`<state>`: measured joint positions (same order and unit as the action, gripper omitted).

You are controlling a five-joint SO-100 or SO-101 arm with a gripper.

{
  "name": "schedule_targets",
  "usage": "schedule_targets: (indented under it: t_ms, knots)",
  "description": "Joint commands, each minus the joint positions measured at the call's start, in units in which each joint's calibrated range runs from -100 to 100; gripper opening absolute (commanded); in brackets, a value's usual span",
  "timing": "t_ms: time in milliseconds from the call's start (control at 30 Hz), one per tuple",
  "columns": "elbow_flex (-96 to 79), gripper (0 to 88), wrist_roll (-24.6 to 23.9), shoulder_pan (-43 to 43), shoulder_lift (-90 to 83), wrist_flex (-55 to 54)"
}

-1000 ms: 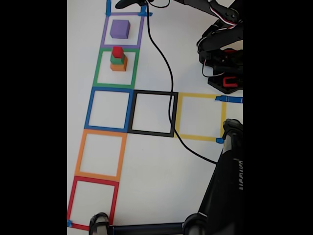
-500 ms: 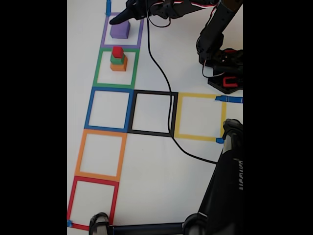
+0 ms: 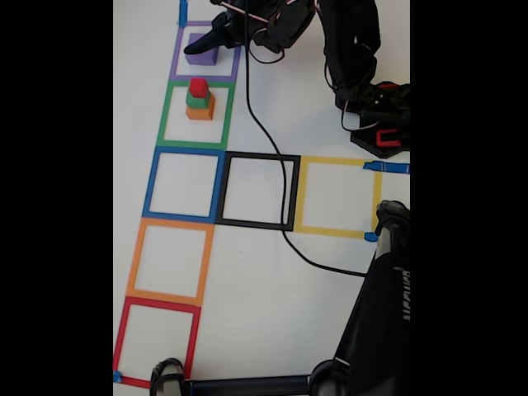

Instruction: Tower of hanoi

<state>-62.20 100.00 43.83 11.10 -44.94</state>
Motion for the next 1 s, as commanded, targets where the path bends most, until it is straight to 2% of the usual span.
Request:
schedule_targets:
  t_ms: [0, 967]
  knots:
    - [2.4, 47.6, 0.0, -1.4, 2.6, -5.1]
    - [1.4, 44.1, 0.0, -3.4, 12.0, -13.6]
